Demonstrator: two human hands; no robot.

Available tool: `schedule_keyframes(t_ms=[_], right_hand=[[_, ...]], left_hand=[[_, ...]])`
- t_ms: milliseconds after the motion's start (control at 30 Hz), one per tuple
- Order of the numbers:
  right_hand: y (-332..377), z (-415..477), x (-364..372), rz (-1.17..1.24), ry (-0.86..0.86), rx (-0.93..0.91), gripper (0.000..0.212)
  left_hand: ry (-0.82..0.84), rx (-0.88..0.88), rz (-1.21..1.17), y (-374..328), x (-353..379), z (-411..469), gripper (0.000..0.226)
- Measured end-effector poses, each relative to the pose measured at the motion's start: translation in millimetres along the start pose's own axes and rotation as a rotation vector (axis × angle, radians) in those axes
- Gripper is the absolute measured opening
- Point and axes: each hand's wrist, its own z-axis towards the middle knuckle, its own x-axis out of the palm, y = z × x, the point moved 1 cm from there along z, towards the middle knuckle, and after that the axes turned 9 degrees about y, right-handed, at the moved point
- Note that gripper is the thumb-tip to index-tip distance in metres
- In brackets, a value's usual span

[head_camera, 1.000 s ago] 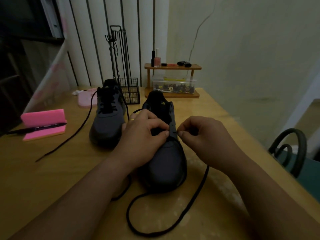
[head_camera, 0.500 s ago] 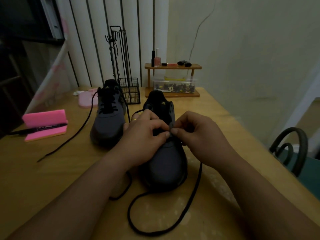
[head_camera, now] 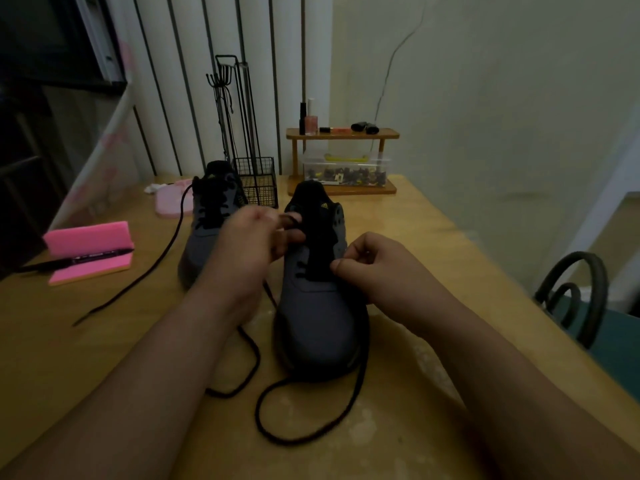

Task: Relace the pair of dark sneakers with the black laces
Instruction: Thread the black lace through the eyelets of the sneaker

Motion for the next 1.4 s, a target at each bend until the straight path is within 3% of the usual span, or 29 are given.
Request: schedule_keyframes(t_ms=[67,133,200,267,400,467,600,700,900,1000,1133,1300,1400], right_hand=[[0,-1,-2,0.017,0.041,0.021,0.02],[1,-3,-8,0.118,0.115,0.048,0.015],[2,-7,-18,0.405,0.204,0.06,0.007],[6,-13,-28,0.786,0.279,0.008,0.012],[8,-15,-43,1.252,0.247,-0.178,0.028],[6,-11,-42,1.144,0.152,-0.21,0.031],[-2,-5,-26,0.642,0.009,-0.193,0.035],[-6,0,-12,0.362,-0.014,-0.161,0.024],[-8,0,4,0.065,0.105,-0.102,0.044],[-7,-1,4,0.016,0.085,-0.116,0.043],[-5,-2,7,0.046,0.055,-0.126,0.042],[-3,-7,4,0.125,0.052,-0.163,0.033],[-8,-6,-8,0.386,-0.05,-0.144,0.026]], left_hand=[[-0.033,-0.01,-0.468,-4,-10,1,0.026],[-0.015,-0.006,-0.551,-3,-13,1,0.017],[0.018,-0.015,-0.306,1,-10,-2,0.016],[0.03,0.012,-0.019,2,-3,-5,0.018],[0.1,0.107,0.316,-6,3,-12,0.011],[0.149,0.15,0.484,-6,3,-15,0.015],[0.24,0.27,0.895,-7,2,-17,0.021],[0.282,0.27,1.05,-7,4,-15,0.016],[0.293,0.208,1.276,-9,10,-11,0.003],[0.251,0.271,1.213,-2,8,-10,0.007],[0.054,0.406,0.953,3,-4,-10,0.013],[-0.001,0.266,0.639,9,6,-18,0.012],[0.049,0.206,0.576,14,7,-17,0.013]])
